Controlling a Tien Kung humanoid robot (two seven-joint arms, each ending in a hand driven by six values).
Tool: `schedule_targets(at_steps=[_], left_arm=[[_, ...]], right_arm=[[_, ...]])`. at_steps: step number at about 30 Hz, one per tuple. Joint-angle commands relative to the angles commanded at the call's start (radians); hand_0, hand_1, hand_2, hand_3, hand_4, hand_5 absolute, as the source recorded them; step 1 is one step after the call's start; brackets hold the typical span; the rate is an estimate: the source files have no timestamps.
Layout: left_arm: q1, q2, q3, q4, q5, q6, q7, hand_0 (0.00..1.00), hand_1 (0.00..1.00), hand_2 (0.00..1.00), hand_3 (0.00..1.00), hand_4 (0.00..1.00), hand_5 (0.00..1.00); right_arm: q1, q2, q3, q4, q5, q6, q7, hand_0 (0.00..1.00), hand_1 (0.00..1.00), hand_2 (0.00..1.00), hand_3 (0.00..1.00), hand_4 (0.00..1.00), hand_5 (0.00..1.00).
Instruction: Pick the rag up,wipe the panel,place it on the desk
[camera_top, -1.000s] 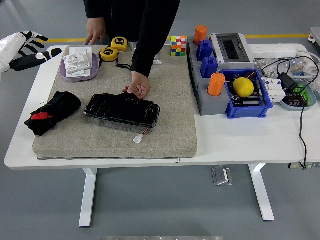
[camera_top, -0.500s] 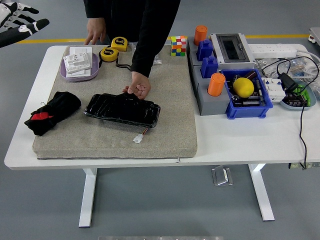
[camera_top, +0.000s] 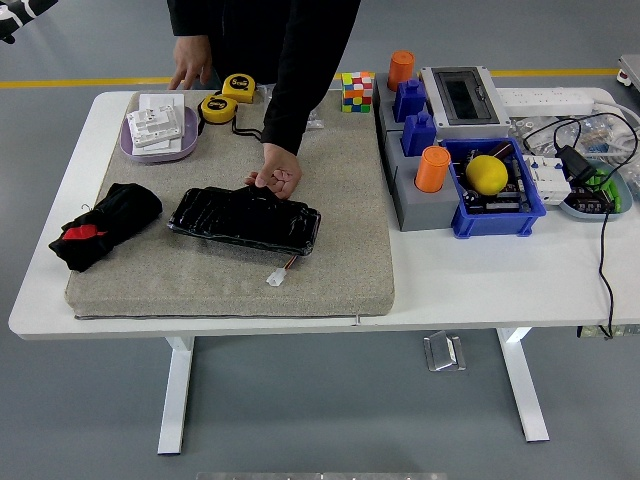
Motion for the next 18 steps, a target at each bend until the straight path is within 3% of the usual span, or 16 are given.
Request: schedule_targets(at_steps=[1,2,7,18], left_arm=[[0.013,-0.009,0.004,0.007,-0.041,0.011,-0.012,0.488,0.658,0.726,0.789,0.998,0.804],[0.022,-0.016,0.007,0.015,-0.086,0.023,-0.027,0.507,0.654,0.714,0.766,0.998,0.723],[0.045,-0.03,0.024,0.042,-0.292,0.041,-0.096,0.507,0.654,0.714,0.766,0.998,0.723],[0.068,-0.006,0.045,0.037,-0.748,-0.003,-0.142,0.569,0.666,0.715,0.75,0.998,0.667]], right_arm=[[0.0,0.001,-0.01,0.0,0.009,0.0,0.003,0.786,0.71,0.722,0.672,0.998,0.519],[0.0,0.002,-0.018,0.0,0.017,0.0,0.005,0.786,0.711,0.722,0.671,0.998,0.519],[-0.002,0.006,-0.033,0.0,0.027,0.0,0.008,0.786,0.711,0.722,0.671,0.998,0.519],[-0.007,0.006,-0.059,0.003,0.04,0.0,0.012,0.786,0.711,0.722,0.671,0.998,0.519]])
